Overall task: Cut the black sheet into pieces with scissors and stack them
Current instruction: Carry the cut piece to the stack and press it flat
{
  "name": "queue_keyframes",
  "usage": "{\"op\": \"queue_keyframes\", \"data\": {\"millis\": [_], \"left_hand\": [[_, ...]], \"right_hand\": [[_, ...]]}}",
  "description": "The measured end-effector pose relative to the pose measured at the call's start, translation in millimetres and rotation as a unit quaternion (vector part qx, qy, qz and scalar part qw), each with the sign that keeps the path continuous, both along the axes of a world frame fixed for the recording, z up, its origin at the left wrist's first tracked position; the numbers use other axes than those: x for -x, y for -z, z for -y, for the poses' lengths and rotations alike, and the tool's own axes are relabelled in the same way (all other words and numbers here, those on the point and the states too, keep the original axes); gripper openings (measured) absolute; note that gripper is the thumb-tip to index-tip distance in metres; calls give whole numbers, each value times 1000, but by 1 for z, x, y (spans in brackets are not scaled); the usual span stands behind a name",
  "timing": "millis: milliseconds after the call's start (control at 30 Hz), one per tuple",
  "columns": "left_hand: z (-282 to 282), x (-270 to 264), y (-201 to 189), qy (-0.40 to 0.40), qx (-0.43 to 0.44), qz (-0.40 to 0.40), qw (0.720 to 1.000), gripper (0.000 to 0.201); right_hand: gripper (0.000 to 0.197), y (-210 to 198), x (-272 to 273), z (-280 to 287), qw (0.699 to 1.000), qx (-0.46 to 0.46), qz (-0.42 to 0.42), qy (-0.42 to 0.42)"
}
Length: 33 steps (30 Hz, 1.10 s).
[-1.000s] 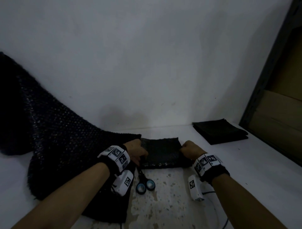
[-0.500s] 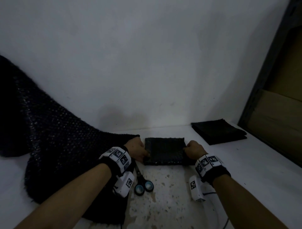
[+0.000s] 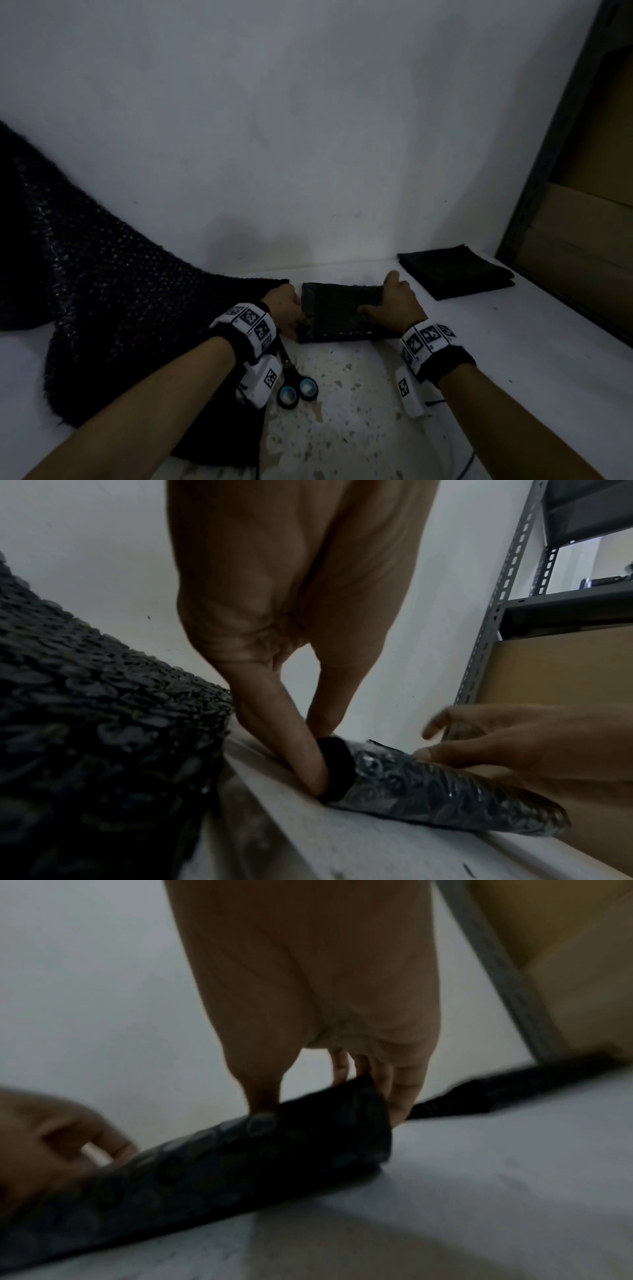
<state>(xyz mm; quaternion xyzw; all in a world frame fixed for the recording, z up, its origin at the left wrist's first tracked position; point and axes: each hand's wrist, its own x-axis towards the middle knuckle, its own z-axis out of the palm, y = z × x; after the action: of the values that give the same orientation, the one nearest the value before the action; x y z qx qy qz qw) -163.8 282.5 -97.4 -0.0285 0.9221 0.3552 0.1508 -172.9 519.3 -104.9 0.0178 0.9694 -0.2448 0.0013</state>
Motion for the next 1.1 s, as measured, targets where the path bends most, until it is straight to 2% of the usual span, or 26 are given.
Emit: {"op": "queue_keyframes", "data": {"millis": [67,167,300,400,467,533,600,667,800,967,1100], "left_hand": [[0,1,0,4,6,1,1000,33],[-1,1,0,9,26,-3,1000,18],[-1,3,3,24,48,-12,998,13],[-2,2,0,72,133,-59,987,26],[-6,-1,-3,103,150,-111,977,49],[-14,-4,-6,170,179,-136,959,67],[-20,-6,-8,233,214,-96,944,75],[-19,-5,-11,247,228,-39,941,85],[-11,-3,-20,264,274,13,925,96],[-10,-4,-26,269,292,26,917,97],[-11,-4,-26,272,299,22,914,98]], "right_hand": [[90,-5,-6,5,995,-74,0,-64],[89,-8,-9,13,978,-100,83,-161],[93,0,-6,19,960,-148,149,-184],[93,1,-4,20,959,-157,150,-182],[93,2,-5,19,959,-161,150,-180],[93,4,-5,19,958,-164,151,-183],[94,6,-6,18,953,-172,161,-189],[94,5,-7,16,947,-188,173,-194],[93,-6,-7,5,937,-190,206,-209],[93,-30,-7,-23,924,-220,248,-188],[90,-37,-10,-37,934,-214,249,-139]]}}
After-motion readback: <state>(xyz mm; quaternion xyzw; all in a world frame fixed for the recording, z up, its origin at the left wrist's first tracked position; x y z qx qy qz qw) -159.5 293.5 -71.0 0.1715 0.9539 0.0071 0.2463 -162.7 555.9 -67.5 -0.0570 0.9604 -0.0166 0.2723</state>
